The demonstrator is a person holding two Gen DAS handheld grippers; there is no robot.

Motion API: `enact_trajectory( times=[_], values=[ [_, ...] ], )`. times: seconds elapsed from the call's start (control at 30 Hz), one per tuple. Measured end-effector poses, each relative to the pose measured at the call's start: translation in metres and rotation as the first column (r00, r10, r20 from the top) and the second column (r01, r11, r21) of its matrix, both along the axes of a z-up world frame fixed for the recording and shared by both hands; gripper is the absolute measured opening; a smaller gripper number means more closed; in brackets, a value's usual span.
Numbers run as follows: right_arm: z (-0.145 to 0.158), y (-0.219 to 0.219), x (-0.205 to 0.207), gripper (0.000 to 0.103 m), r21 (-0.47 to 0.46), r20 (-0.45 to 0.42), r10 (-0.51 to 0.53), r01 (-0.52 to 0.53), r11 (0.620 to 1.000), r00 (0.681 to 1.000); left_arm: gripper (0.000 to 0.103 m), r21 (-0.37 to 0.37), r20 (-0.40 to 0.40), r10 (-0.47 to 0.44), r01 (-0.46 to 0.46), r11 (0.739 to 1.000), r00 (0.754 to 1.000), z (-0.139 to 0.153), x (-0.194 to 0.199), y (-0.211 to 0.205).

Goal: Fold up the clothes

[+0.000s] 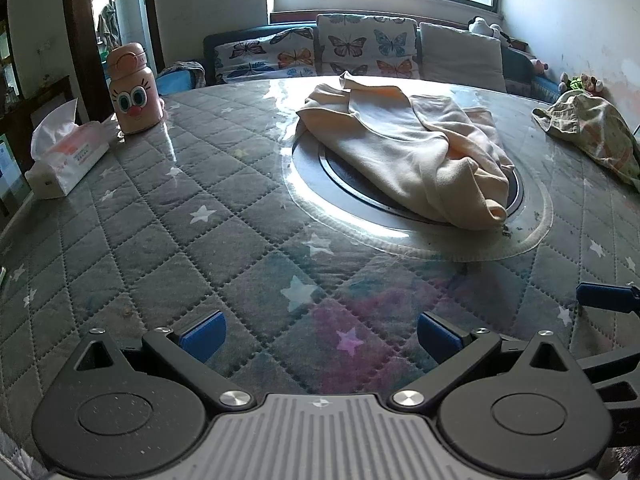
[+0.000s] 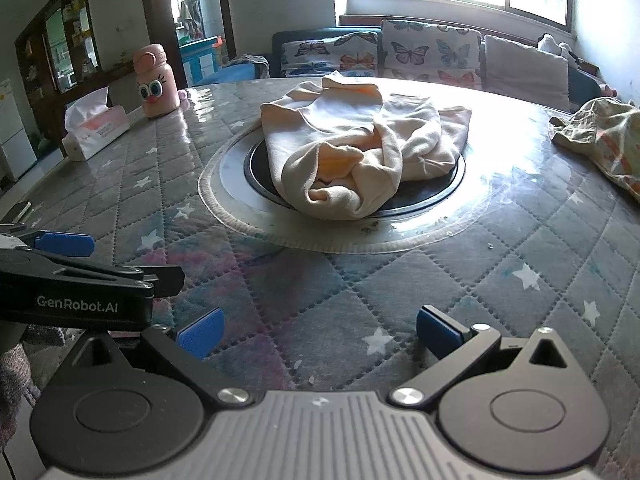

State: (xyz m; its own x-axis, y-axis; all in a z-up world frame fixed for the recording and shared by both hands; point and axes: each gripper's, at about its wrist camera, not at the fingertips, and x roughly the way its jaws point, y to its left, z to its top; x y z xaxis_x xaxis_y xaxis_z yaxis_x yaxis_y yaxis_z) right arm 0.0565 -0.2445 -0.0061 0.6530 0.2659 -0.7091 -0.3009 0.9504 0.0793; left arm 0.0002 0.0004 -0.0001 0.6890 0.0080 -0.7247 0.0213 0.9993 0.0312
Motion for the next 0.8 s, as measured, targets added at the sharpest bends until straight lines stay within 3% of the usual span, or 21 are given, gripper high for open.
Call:
enact_trajectory(
  times=[0.23, 0.8],
  values=[
    [0.0, 0.0, 0.003, 0.103, -0.001, -0.001, -0.003, 0.003, 1.0, 1.0, 0.103, 0.0, -0.003, 0.001, -0.001, 1.0, 1.0, -0.005, 0.013, 0.02],
    [0.0, 0.003, 0.012, 0.103, -0.009, -0.007, -0.005, 0.005, 1.0, 1.0, 0.103, -0.001, -0.005, -0.002, 0.002, 1.0, 1.0, -0.005, 0.019, 0.023]
  ],
)
